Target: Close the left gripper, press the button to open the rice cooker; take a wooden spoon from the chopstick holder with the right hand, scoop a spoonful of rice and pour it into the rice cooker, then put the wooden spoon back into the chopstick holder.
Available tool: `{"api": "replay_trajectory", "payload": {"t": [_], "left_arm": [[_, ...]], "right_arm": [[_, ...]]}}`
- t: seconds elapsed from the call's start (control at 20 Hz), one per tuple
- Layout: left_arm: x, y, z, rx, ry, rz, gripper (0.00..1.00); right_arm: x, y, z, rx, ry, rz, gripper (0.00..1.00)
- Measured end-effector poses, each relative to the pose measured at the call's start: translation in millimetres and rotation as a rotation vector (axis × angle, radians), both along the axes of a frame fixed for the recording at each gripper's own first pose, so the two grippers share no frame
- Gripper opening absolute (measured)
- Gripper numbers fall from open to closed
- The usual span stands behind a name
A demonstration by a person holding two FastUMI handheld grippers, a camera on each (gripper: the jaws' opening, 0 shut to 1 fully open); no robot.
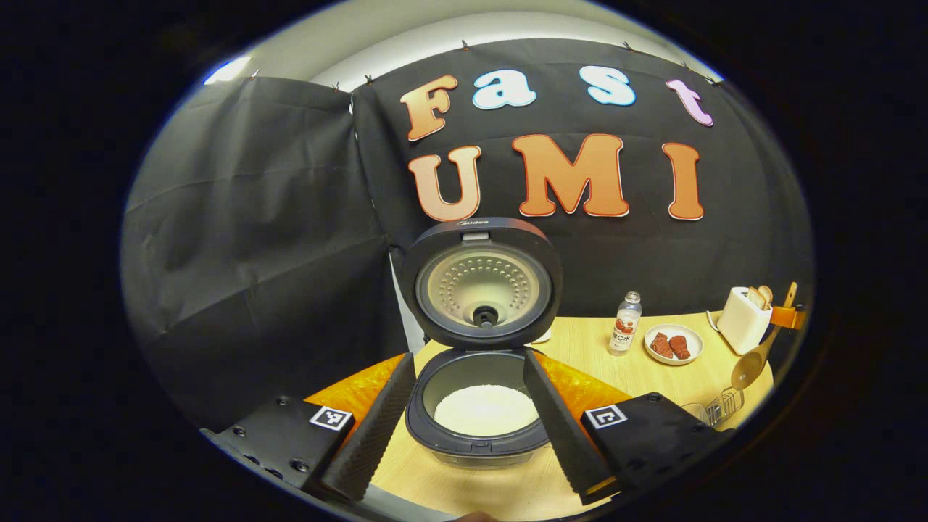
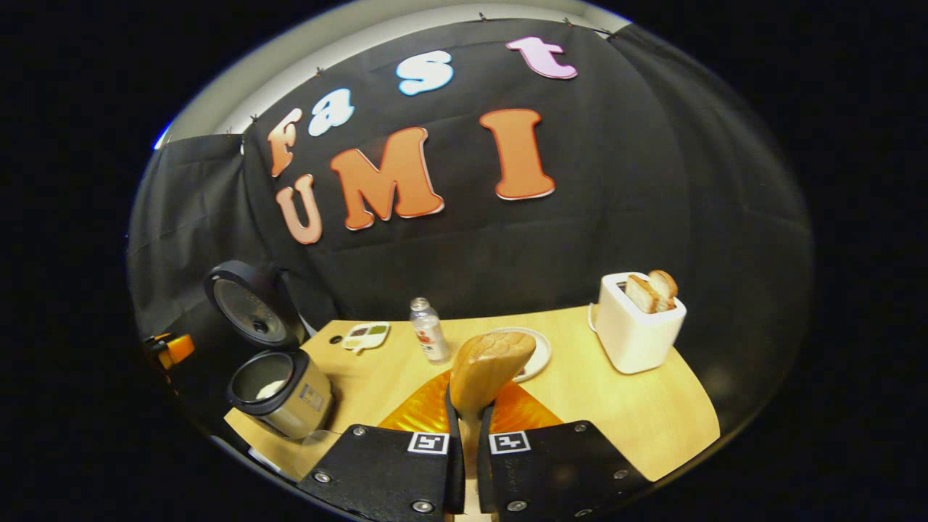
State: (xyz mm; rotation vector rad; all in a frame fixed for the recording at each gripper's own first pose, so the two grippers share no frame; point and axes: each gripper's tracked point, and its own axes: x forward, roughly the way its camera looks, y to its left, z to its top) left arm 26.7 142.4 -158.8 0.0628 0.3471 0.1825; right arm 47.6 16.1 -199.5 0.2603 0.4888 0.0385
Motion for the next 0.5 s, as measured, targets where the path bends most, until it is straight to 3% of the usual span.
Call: {"api": "replay_trajectory", "payload": {"t": [0.4,0.5], "left_arm": [[-4.2,-15.4,10.3,-0.018,-0.011,0.014,1.0],[-4.3,-12.8,13.8,-0.022,-0.021,0.026,0.96]], "right_arm": [[-21.9,-7.2,-72.5,0.048,0.115,-0.058,0.06],[-25.3,-3.7,-92.1,0.06,0.158,-0.071,0.08]]}}
